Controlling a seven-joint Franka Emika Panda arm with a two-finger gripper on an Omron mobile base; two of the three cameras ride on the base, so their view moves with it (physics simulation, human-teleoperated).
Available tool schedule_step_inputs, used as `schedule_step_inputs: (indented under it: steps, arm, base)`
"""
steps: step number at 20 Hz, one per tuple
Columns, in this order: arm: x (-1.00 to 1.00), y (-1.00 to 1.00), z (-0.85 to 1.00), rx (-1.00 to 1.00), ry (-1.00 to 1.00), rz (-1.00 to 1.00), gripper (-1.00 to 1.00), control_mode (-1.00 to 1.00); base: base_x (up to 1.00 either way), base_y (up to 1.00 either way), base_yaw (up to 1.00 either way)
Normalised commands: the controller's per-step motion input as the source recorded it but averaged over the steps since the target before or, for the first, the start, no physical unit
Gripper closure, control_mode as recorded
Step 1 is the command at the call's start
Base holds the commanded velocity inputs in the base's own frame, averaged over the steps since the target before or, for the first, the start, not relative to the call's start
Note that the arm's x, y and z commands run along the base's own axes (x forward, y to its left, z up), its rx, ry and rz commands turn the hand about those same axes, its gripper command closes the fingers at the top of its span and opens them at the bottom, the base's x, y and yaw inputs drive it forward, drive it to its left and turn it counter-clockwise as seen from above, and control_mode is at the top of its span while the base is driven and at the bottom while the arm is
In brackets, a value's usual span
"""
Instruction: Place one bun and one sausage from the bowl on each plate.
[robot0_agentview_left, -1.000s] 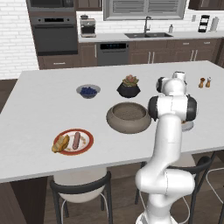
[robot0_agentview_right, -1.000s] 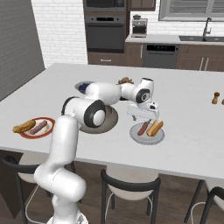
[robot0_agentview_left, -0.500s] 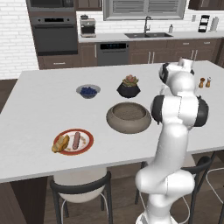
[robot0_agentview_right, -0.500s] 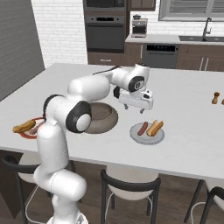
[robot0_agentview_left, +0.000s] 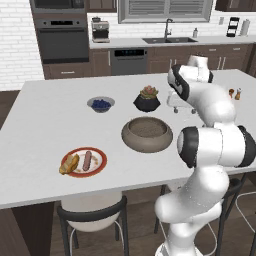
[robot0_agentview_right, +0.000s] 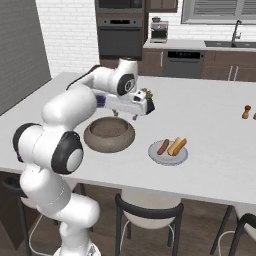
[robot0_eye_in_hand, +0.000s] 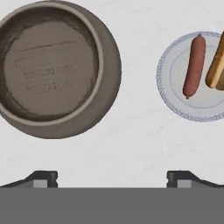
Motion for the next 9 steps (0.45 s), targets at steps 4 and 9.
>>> schedule_step_inputs:
  steps: [4, 9]
  arm:
    - [-0.03, 1.0, 0.49, -0.09, 0.24, 0.06, -1.0, -1.0]
    - [-0.08, 0.7, 0.06, -0.02, 0.17, 0.05, -1.0, -1.0]
  base:
    - [0.0, 0.0, 0.0]
    - [0.0, 0.0, 0.0]
